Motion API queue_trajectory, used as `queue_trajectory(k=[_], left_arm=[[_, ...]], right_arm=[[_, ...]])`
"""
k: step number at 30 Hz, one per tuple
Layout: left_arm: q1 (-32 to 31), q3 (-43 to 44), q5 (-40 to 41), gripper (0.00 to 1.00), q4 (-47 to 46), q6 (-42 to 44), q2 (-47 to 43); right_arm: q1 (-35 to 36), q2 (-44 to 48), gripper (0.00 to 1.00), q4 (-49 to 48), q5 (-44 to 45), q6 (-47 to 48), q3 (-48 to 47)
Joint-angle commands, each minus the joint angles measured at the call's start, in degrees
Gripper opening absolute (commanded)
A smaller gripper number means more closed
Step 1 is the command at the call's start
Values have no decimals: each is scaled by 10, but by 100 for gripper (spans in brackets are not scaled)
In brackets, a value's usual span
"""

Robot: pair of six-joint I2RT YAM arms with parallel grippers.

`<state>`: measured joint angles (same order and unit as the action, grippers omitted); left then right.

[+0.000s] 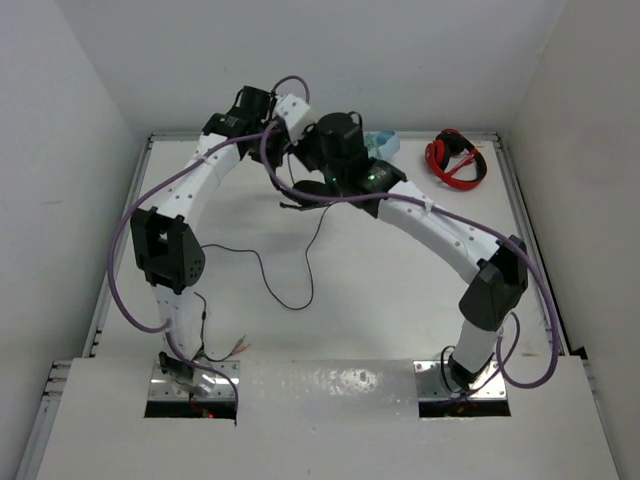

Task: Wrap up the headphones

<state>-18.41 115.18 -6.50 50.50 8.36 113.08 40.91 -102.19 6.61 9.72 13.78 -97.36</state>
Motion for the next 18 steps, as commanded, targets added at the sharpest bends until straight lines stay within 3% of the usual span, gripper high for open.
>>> queue_trajectory(k=[1, 7, 10, 16, 18], left_arm=[[-8, 5, -11, 0, -62, -70, -4], [-13, -5, -19, 0, -56, -29, 4], [-14, -47, -52, 0, -57, 7, -15], [-21, -56, -97, 0, -7, 87, -23], [-21, -52, -95, 0, 12, 110, -29]], right_arm=[[39, 9, 0, -49, 42, 54, -10], [73, -38, 0, -44, 128, 69, -49], [48, -62, 0, -47, 182, 58, -72], [18, -145, 0, 41, 307, 67, -202], [-1, -151, 5, 64, 329, 52, -200]])
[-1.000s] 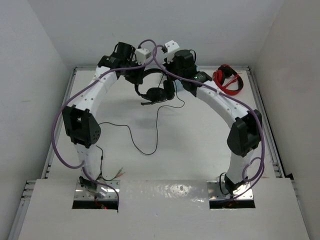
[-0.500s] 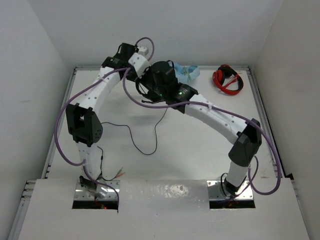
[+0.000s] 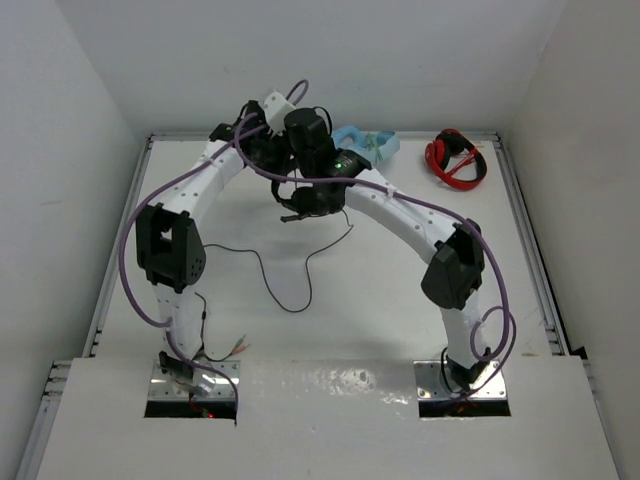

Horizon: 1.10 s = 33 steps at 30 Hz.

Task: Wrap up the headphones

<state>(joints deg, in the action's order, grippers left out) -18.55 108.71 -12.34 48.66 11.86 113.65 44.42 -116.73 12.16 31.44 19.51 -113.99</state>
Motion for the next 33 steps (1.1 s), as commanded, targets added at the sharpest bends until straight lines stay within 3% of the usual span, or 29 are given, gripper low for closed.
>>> queue_trajectory(k=[1, 3, 6, 9, 10, 11, 12, 14, 18, 24, 27, 30, 33], left_arm=[[-18, 14, -37, 0, 35, 81, -37], [-19, 22, -45, 0, 46, 95, -40], [-19, 41, -74, 0, 70, 100, -35], [-19, 56, -80, 0, 73, 86, -33], [-19, 59, -68, 0, 67, 80, -33], [-19, 62, -44, 0, 59, 70, -34], [-19, 62, 27, 0, 37, 48, -34], [-19, 66, 78, 0, 21, 45, -32], [-20, 97, -6, 0, 42, 91, -34], [-19, 96, -110, 0, 61, 68, -43], [-1, 100, -174, 0, 56, 13, -49], [19, 130, -213, 0, 50, -46, -50], [22, 170, -225, 0, 47, -74, -55]], right_arm=[[-59, -1, 7, 8, 117, -5, -24], [-83, 20, 8, 24, 103, -54, 17], [-116, 36, 17, 35, 75, -79, 55], [-129, 30, 14, 63, 79, -79, 59], [-131, 29, 3, 71, 84, -78, 59], [-130, 28, 0, 91, 89, -76, 58], [-130, 33, 0, 105, 85, -83, 52], [-130, 49, 0, 114, 61, -107, 74], [-131, 79, 0, 51, 29, -92, 127], [-159, 22, 0, 93, -29, -168, 68], [-182, 35, 25, 90, -136, -235, 94], [-191, 86, 30, 12, -229, -258, 185], [-191, 131, 44, -101, -304, -285, 278]])
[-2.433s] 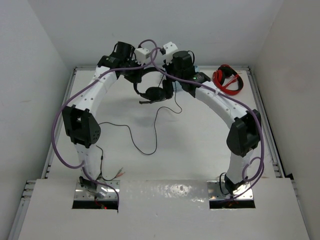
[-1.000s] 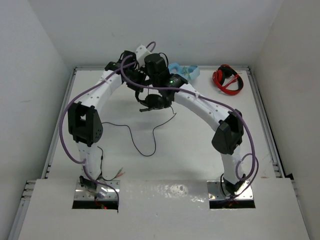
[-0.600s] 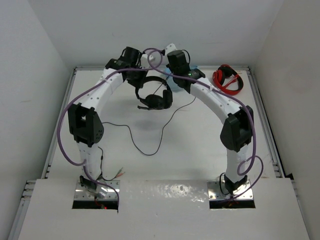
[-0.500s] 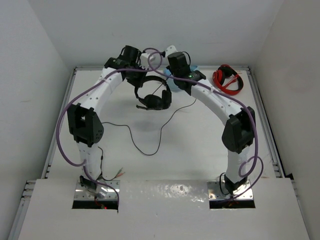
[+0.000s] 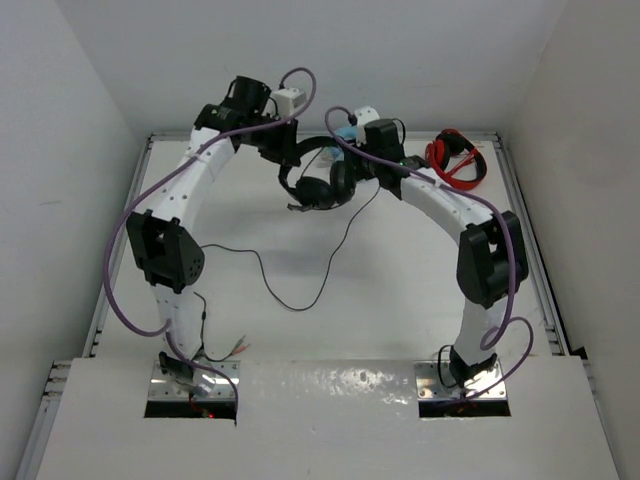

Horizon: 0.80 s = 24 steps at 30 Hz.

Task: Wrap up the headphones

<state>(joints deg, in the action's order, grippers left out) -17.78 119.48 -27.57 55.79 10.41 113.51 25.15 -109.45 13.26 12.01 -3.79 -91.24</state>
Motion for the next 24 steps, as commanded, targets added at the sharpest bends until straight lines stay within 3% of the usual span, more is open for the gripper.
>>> queue_trajectory(k=[1, 5, 8, 14, 18, 24], left_arm=[[15, 72, -80, 0, -25, -66, -59], [22, 126, -67, 0, -33, -94, -76], [23, 166, -32, 0, -37, -88, -93], [22, 233, 75, 0, -39, -80, -104], [26, 233, 94, 0, -46, -100, -104], [71, 240, 70, 0, -80, -187, -90]], right_arm=[[3, 64, 54, -166, -123, -71, 68], [2, 61, 63, -259, -243, -118, 103], [2, 32, 72, -321, -248, -181, 107], [3, -47, 78, -384, -190, -296, 102], [14, -88, 78, -443, -228, -336, 108], [42, -132, 73, -475, -208, -396, 121]])
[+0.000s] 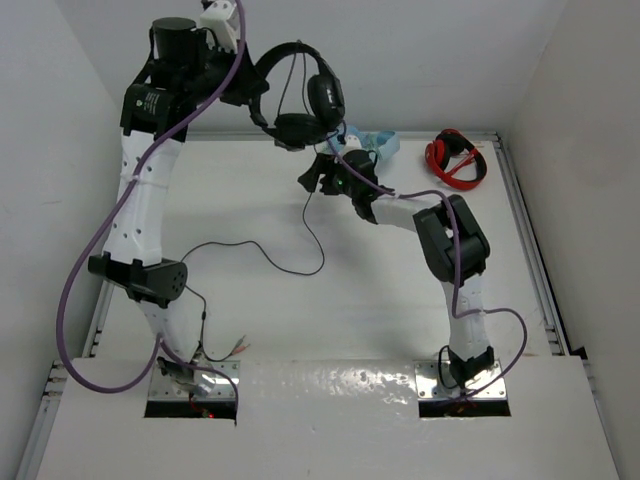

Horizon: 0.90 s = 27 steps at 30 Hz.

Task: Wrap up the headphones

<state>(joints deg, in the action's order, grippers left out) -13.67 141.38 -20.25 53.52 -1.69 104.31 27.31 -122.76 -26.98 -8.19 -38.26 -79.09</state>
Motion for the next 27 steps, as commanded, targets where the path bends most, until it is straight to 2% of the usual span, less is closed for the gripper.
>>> queue_trajectory(k=[1, 3, 7, 10, 12, 13, 14, 16, 17, 21, 22, 24, 27], left_arm=[[36, 21, -4, 0, -61, -80, 4], [51, 21, -5, 0, -71, -91, 7], [73, 21, 0, 0, -81, -123, 11], [80, 22, 3, 0, -79, -132, 12], [81, 20, 35, 0, -72, -129, 12], [84, 17, 65, 0, -69, -129, 12], [86, 13, 81, 0, -70, -128, 8], [97, 0, 132, 0, -75, -134, 8], [105, -4, 140, 0, -77, -139, 10], [136, -29, 201, 0, -110, -131, 15], [137, -40, 252, 0, -129, -124, 19], [155, -51, 288, 0, -154, -117, 24], [181, -63, 277, 0, -172, -154, 34]], right_arm=[[27, -1, 73, -69, -10, -46, 2], [49, -1, 71, -48, 11, -28, 16], [68, -11, 60, -10, 70, -34, 30], [91, -41, 61, 46, 76, -30, -9], [114, -64, 57, 76, 72, -17, -39], [120, -70, 52, 84, 70, -14, -45], [132, -72, 33, 91, 69, -10, -49], [140, -73, 8, 106, 63, -7, -48], [144, -71, 0, 112, 57, -8, -44], [150, -32, 0, 148, 5, 30, 2], [151, -5, 0, 151, -5, 41, 17], [155, 23, 0, 158, -8, 70, 62], [169, 57, 0, 174, -31, 100, 92]])
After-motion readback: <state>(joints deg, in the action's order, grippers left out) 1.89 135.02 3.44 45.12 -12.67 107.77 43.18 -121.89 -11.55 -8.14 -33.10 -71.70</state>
